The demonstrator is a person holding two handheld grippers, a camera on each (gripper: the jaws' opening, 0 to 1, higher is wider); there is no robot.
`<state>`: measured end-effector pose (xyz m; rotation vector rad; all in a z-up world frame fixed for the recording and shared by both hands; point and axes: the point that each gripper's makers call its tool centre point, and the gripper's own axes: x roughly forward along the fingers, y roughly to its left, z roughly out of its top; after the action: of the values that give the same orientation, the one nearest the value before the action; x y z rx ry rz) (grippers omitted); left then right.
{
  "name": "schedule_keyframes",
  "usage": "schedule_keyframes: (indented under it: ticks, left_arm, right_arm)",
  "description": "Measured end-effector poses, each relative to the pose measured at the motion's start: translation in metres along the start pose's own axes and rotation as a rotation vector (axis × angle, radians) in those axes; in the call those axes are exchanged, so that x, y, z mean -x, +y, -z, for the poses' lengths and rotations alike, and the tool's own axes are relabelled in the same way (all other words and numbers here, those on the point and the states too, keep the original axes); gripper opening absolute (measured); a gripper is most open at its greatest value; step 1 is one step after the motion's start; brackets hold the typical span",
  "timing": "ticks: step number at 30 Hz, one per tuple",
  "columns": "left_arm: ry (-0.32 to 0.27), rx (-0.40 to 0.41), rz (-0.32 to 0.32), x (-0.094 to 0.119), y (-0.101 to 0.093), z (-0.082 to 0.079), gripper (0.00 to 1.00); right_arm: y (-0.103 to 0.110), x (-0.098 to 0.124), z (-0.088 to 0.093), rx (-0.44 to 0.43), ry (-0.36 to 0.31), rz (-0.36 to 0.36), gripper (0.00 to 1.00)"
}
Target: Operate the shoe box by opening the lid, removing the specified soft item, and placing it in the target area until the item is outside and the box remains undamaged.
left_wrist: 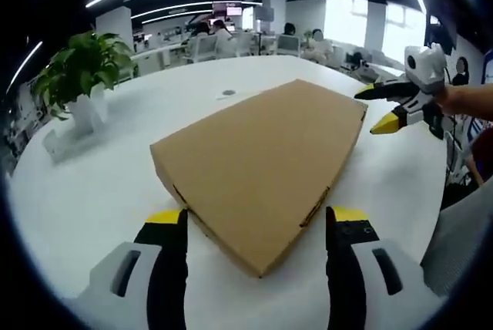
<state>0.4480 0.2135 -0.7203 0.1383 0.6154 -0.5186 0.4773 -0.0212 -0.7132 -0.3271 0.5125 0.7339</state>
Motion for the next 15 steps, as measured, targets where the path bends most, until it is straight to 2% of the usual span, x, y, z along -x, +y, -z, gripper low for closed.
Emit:
schedule_keyframes:
  ticks: [9, 15]
  left_arm:
    - [0.004, 0.016, -0.016, -0.005, 0.000, 0.001, 0.74]
    - [0.002, 0.023, -0.015, -0.005, 0.000, 0.001, 0.74]
  right_arm:
    - [0.008, -0.013, -0.008, 0.065, 0.004, -0.077, 0.52]
    - [0.009, -0.017, -0.006, 0.065, 0.014, -0.093, 0.55]
